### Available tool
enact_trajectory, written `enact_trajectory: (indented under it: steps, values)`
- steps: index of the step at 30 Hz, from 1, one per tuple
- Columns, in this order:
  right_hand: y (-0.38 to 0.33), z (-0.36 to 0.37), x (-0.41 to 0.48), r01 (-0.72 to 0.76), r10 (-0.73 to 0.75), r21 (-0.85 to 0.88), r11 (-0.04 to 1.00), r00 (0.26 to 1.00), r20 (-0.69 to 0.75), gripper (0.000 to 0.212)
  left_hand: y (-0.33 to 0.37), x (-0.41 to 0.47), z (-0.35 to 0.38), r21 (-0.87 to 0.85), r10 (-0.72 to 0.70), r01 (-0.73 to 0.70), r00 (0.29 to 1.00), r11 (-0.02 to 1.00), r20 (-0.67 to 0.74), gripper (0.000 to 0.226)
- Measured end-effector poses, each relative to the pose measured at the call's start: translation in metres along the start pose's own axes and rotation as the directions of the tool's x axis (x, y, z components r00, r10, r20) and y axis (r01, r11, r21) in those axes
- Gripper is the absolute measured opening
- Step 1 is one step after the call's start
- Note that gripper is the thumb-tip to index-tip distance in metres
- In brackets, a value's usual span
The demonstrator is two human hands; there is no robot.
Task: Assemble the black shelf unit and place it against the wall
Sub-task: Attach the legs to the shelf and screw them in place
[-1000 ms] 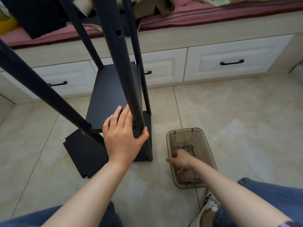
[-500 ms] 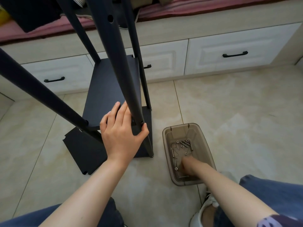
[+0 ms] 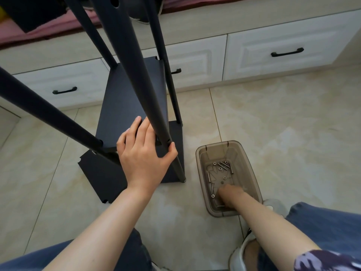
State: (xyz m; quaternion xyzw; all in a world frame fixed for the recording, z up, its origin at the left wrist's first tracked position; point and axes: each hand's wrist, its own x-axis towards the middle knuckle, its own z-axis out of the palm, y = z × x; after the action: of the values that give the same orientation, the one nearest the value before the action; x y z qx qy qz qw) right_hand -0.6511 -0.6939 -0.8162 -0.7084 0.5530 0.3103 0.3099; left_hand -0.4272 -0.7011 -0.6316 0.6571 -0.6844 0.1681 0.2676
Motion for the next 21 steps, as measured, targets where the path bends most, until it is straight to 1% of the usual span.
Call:
enact_trajectory:
  steps: [2,6,9,12,14,16,17,18,19,21]
  values:
    - [0.001,0.0,0.001,0.007,-0.007,-0.004,1.0,1.0,0.005,0.042,0.0,0.0,0.0,-0.003,-0.002,0.002,1.0,1.0,0.0,0.053]
    - [0.004,-0.003,-0.002,0.026,-0.026,0.048,0.998,1.0,0.002,0.041,0.001,-0.001,0.0,-0.012,-0.008,0.008,1.0,1.0,0.012,0.054]
    - [0.004,-0.007,-0.008,0.012,-0.006,0.097,0.995,0.998,-0.061,0.038,0.001,0.0,-0.002,-0.018,-0.012,0.012,0.999,1.0,0.037,0.054]
    - [0.002,-0.014,-0.019,-0.012,0.038,0.192,0.981,0.99,-0.134,0.029,0.002,0.0,-0.007,-0.025,-0.02,0.021,0.997,0.999,0.073,0.054]
    - [-0.001,-0.022,-0.028,-0.023,0.085,0.32,0.947,0.979,-0.184,0.021,0.003,0.0,-0.011,-0.03,-0.022,0.025,0.995,0.999,0.096,0.054]
    - [-0.006,-0.031,-0.038,0.0,0.14,0.483,0.876,0.957,-0.255,0.014,0.004,0.001,-0.016,-0.027,-0.026,0.03,0.991,0.999,0.129,0.055]
    - [-0.01,-0.034,-0.043,0.029,0.173,0.574,0.818,0.94,-0.294,0.01,0.005,0.001,-0.017,-0.025,-0.027,0.032,0.988,0.999,0.15,0.055]
    - [-0.015,-0.037,-0.049,0.074,0.203,0.662,0.746,0.921,-0.331,0.007,0.005,0.001,-0.019,-0.027,-0.029,0.034,0.984,0.999,0.175,0.057]
    - [-0.022,-0.04,-0.055,0.127,0.233,0.734,0.667,0.9,-0.367,0.009,0.005,0.001,-0.021,-0.033,-0.03,0.037,0.978,0.999,0.206,0.059]
    - [-0.036,-0.049,-0.068,0.244,0.292,0.807,0.539,0.844,-0.45,0.01,0.003,0.002,-0.026,-0.059,-0.023,0.04,0.965,0.997,0.263,0.065]
